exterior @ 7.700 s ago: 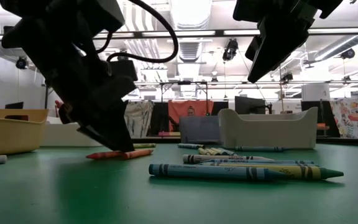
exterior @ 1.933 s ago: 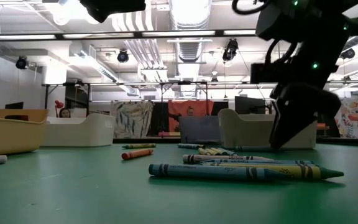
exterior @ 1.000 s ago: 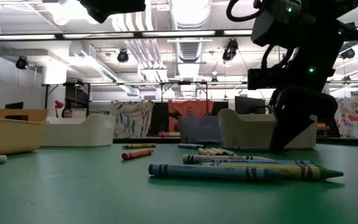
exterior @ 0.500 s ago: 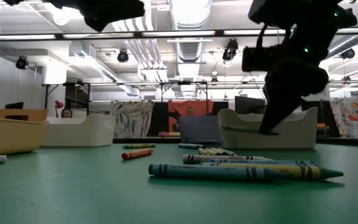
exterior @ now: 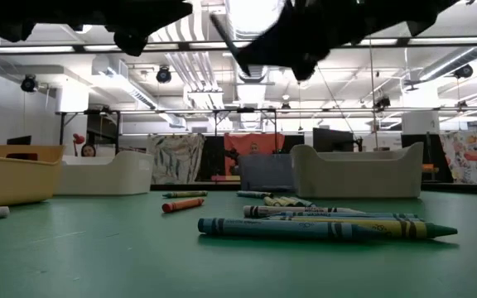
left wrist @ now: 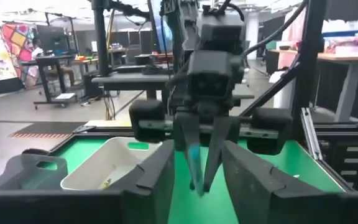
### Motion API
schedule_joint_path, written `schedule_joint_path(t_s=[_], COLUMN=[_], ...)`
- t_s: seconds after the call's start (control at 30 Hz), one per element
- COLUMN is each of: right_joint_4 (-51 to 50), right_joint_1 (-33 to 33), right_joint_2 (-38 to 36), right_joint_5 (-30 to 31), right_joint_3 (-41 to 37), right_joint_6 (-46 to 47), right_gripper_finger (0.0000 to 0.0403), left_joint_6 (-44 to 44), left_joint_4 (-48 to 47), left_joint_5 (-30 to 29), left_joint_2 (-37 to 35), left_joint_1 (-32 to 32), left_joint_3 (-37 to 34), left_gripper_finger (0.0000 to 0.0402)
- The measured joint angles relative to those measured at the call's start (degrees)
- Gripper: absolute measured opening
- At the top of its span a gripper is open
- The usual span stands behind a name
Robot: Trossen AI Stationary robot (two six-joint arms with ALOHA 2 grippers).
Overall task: Sort crayons
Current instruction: Put the blue crayon into the white bin
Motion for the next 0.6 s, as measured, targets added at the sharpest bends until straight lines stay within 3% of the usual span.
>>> schedule_joint_path(t_s=[0.27, 0.43, 0.6], right_joint_4=[20.0, 20.9, 20.7], right_joint_1=[-0.7, -1.1, -1.2], right_joint_2=[4.9, 7.4, 7.8], right_joint_5=[-3.2, -3.2, -3.2], right_joint_3=[0.1, 1.8, 2.6], right_joint_6=[-10.3, -13.0, -13.3], right_gripper_finger=[0.0012, 0.0012, 0.0012], left_joint_6=[-2.0, 0.2, 2.1], left_joint_4=[4.1, 14.1, 16.7], left_joint_5=[2.5, 2.5, 2.5], left_joint_2=[3.7, 8.9, 12.0], left_joint_1=[0.4, 0.4, 0.4], left_joint_3=[-0.1, 0.2, 1.4], left_gripper_finger=[0.0184, 0.0188, 0.0169])
